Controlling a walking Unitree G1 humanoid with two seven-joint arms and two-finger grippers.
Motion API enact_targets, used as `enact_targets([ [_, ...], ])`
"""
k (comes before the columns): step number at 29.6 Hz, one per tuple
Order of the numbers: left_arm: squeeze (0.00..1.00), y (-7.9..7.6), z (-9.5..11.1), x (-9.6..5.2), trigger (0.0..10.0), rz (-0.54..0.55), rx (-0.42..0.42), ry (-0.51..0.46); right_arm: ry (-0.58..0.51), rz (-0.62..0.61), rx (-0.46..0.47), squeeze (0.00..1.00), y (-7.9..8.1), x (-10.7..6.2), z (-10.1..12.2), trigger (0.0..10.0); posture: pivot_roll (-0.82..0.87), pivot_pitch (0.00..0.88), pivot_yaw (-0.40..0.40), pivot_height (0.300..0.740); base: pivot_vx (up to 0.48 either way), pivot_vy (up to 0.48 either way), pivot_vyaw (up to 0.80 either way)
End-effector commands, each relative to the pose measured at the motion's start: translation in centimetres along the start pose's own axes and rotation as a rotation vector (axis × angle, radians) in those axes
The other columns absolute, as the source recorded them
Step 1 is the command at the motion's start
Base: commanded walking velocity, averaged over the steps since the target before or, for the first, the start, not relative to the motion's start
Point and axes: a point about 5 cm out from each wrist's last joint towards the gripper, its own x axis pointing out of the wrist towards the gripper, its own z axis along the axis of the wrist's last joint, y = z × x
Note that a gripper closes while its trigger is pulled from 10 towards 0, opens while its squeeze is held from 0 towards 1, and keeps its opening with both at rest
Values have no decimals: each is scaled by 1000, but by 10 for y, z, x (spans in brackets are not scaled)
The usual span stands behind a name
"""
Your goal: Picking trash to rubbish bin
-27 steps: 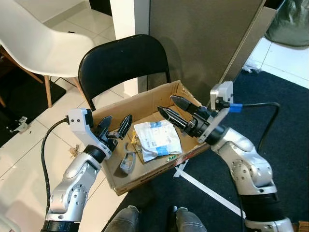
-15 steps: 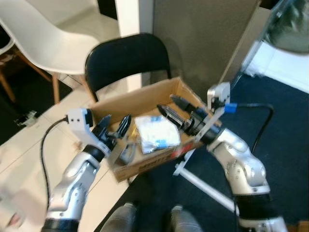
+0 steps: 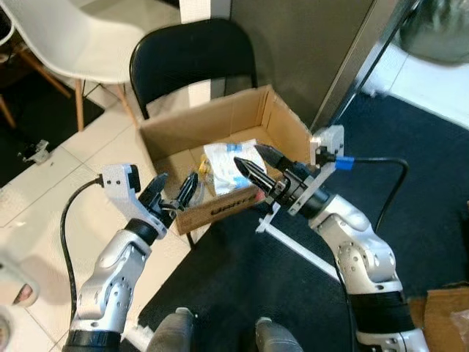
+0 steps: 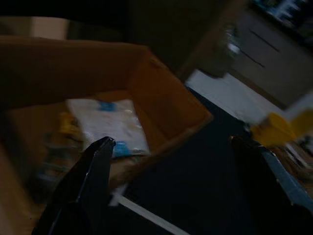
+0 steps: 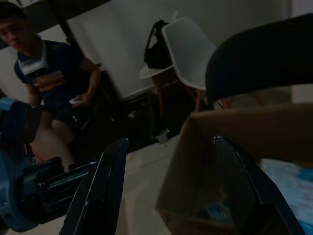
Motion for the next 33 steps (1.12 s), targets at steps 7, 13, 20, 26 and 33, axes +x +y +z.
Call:
enact_targets([
  [7,0,2,-2,-1,10000,3,16,5,2,-7,-5,0,0,-2,-2,10000,22,149,-9,740,-329,0,0],
  [13,0,2,-2,0,10000,1,17,3,6,-5,-9,0,-1,-2,-2,10000,20,153,-9,740,-332,0,0],
  [20,0,2,-2,1,10000,0,17,1,9,-5,-13,0,-1,-2,-2,10000,19,154,-10,740,-330,0,0],
  [26,0,2,-2,1,10000,-1,17,-1,11,-3,-17,0,-1,-1,-2,10000,19,155,-11,740,-331,0,0],
  [33,0,2,-2,1,10000,-3,18,0,13,-2,-21,0,-1,-1,-2,10000,17,156,-9,740,-332,0,0],
])
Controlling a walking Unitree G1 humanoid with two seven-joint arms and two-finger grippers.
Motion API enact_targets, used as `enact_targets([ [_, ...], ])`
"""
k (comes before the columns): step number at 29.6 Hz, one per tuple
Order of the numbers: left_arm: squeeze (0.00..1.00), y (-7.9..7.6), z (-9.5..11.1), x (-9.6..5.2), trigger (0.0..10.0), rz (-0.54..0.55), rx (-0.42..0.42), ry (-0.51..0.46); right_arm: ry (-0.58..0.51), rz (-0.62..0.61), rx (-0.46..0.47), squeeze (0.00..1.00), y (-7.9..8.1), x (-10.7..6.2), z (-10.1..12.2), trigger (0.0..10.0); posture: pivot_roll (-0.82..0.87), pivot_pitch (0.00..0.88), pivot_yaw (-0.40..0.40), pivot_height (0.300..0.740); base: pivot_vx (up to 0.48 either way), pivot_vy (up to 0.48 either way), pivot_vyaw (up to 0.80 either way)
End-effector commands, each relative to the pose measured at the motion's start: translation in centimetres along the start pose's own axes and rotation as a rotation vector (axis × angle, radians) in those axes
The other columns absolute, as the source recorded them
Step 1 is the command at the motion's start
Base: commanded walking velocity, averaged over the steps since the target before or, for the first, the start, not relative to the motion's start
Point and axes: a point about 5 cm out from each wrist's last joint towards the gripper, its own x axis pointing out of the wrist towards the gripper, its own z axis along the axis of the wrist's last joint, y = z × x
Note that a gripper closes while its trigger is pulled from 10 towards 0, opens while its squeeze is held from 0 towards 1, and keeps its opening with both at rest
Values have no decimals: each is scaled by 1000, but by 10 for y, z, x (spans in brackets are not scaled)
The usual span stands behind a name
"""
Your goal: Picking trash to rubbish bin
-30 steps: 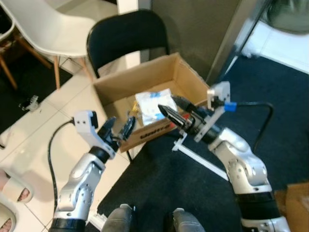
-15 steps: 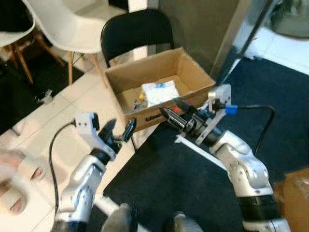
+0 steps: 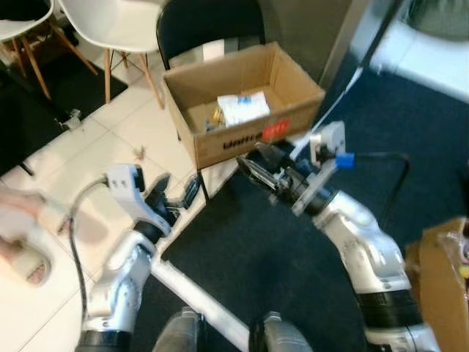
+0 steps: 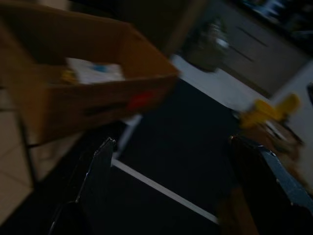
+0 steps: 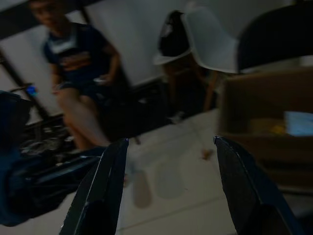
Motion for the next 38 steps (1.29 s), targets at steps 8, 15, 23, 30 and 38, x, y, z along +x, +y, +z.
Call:
enact_targets([
  [8,0,5,-5,-5,10000,23,-7,16,-1,4,-4,0,3,0,-2,10000,17,156,-9,740,-345,0,0],
  [15,0,4,-5,-4,10000,23,-7,16,0,4,-5,0,2,0,-2,10000,17,156,-9,740,-349,0,0],
  [23,0,4,-5,-4,10000,24,-15,14,-3,-4,-3,0,2,0,-2,10000,14,155,-11,740,-346,0,0],
  [30,0,11,-2,-4,10000,49,36,-4,0,-55,-11,0,-5,-6,-5,10000,11,142,-14,740,-129,0,0],
  [38,0,32,-9,-11,10000,154,149,-8,28,-168,16,0,-14,-26,-22,10000,0,126,-12,740,0,0,0],
])
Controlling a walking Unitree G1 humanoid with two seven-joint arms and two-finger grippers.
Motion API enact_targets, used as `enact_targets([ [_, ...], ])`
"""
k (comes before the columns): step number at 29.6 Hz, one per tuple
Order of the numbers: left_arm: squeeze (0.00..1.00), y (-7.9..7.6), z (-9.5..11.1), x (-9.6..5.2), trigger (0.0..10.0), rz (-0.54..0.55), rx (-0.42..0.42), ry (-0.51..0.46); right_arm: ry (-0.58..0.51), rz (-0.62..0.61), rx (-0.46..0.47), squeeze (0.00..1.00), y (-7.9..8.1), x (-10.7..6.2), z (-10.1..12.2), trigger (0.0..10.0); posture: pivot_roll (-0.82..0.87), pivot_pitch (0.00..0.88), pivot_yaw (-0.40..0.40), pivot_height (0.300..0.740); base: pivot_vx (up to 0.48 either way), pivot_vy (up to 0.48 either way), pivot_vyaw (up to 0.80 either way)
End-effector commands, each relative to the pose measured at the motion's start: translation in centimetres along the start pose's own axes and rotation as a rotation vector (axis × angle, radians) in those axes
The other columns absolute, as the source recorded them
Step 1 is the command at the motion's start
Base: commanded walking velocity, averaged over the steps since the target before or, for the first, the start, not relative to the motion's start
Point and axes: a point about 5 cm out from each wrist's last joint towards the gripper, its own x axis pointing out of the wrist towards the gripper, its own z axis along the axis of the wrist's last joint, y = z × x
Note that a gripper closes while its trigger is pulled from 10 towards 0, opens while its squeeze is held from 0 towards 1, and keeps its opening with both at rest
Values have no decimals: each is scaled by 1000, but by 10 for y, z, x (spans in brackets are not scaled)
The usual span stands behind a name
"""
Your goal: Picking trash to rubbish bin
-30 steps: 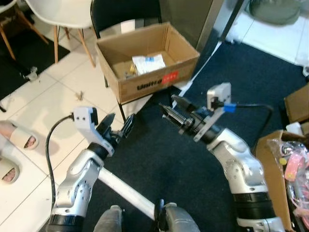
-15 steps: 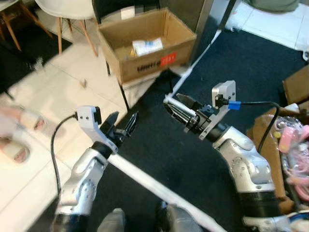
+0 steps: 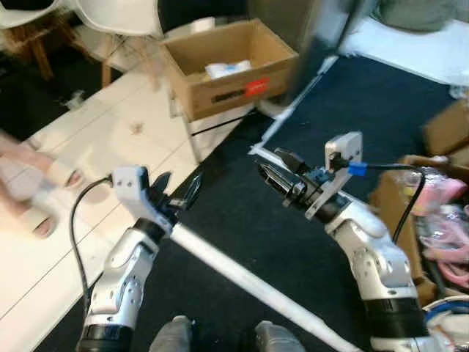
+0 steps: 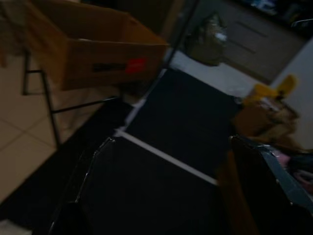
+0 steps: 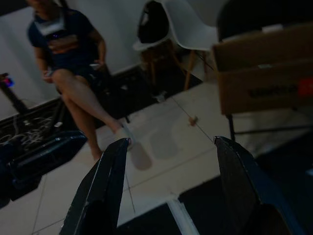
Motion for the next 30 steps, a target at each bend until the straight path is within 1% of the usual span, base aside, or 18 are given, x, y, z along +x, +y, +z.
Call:
enact_targets([
  [1,0,9,-4,-6,10000,45,36,9,11,-38,5,0,-3,-4,-5,10000,0,126,-12,740,0,0,0],
  [3,0,15,-10,-9,10000,68,40,19,11,-74,16,0,-5,-8,-8,10000,-8,120,-10,740,0,0,0],
  [10,0,15,-18,-8,10000,69,35,17,19,-133,26,0,-9,-10,-14,10000,-8,114,-11,740,0,0,0],
  [11,0,16,-19,-8,10000,75,38,7,26,-167,23,0,-12,-11,-16,10000,-9,108,-12,740,0,0,0],
  [12,0,16,-19,-8,10000,75,38,7,26,-167,23,0,-12,-11,-16,10000,-9,108,-12,740,0,0,0],
  [14,0,20,-21,-8,10000,85,52,11,38,-216,7,0,-15,-12,-19,10000,-11,108,-10,740,0,0,0],
  [17,0,22,-22,-8,10000,97,57,8,30,-251,-3,0,-17,-12,-19,10000,-10,113,-9,740,0,0,710],
  [19,0,20,-22,-6,10000,91,83,4,28,-237,-12,0,-17,-10,-17,10000,-7,114,-11,740,0,0,722],
  [26,0,17,-23,-2,10000,68,107,6,20,-201,-40,0,-14,-7,-16,10000,-7,118,-12,740,0,0,701],
  [30,0,17,-23,-1,10000,63,107,4,16,-196,-56,0,-14,-5,-14,10000,-5,123,-11,740,0,0,688],
])
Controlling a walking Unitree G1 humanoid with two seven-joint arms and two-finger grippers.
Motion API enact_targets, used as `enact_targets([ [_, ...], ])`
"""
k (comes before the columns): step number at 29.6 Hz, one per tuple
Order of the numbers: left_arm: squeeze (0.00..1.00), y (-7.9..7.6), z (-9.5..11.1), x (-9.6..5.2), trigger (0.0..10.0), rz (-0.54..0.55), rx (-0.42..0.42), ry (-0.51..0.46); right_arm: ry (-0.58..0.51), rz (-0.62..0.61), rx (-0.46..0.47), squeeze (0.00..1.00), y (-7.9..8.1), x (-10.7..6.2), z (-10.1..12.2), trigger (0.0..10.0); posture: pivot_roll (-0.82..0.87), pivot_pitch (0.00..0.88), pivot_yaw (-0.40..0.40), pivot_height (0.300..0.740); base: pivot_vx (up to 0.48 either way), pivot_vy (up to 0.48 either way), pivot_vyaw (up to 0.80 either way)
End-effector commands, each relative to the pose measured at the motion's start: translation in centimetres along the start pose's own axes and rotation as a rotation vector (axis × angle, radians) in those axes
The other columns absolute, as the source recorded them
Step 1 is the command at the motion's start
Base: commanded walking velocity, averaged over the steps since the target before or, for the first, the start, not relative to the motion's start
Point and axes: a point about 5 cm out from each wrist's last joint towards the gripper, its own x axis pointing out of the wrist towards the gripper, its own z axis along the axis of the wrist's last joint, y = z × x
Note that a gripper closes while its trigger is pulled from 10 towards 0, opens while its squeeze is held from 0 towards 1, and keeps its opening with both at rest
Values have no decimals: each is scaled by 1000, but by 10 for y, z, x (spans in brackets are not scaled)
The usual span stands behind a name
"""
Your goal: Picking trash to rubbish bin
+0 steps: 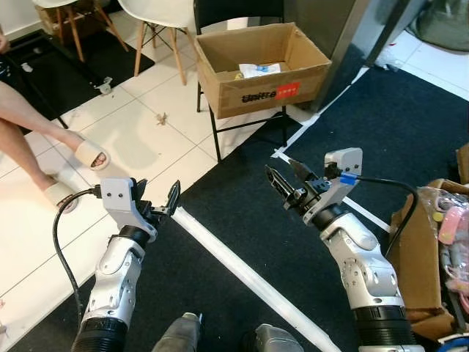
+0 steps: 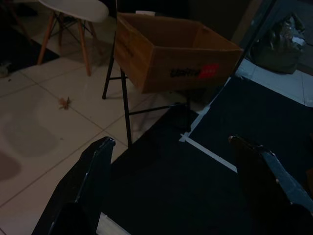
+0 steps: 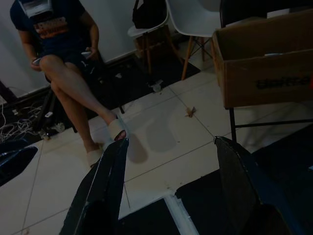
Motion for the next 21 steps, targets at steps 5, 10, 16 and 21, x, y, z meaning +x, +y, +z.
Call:
enact_targets([
  [5,0,-3,-5,-1,10000,-21,1,11,0,2,-31,0,-1,2,0,10000,-7,128,-12,740,0,0,685],
  [10,0,-6,-4,1,10000,-38,14,-2,-13,-20,-28,0,-4,4,1,10000,-9,129,-20,740,0,0,684],
  [16,0,-6,-5,2,10000,-27,10,-5,0,-47,-39,0,-9,-2,-5,10000,-12,128,-22,740,0,0,665],
  [21,0,-7,-6,2,10000,-30,3,-3,2,-41,-49,0,-9,-2,-6,10000,-15,127,-23,740,0,0,659],
])
